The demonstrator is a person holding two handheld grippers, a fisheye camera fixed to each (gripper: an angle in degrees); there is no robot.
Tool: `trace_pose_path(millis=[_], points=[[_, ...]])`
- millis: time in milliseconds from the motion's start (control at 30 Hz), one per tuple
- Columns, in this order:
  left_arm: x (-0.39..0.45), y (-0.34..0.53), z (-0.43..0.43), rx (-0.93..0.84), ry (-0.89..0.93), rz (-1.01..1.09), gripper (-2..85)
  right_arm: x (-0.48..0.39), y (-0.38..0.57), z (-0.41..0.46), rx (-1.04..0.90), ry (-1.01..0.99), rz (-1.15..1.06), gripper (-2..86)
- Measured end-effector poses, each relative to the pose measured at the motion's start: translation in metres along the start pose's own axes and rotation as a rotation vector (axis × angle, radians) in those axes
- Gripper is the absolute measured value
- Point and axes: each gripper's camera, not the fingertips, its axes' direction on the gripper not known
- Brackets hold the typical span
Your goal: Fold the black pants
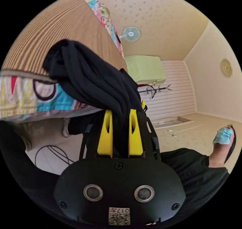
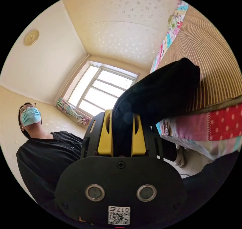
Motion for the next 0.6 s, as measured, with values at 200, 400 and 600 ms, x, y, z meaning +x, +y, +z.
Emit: trace_pose_path(millis=[200, 400, 600], points=[[0.136, -0.134, 0.130, -0.127, 0.058, 0.402, 9.9, -0.123, -0.083, -0.129, 0.142, 0.270, -0.334, 10.5], [0.211, -0.195, 0.289, -0.235, -0.033, 0.561, 13.5, -0.188, -0.121, -0.263, 0.278, 0.709, -0.292, 12.7], [0.126, -0.090, 0.312, -0.480, -0.127, 0.546, 11.5, -0.168, 0.000, -0.315, 0.569, 1.227, 0.116, 10.0]])
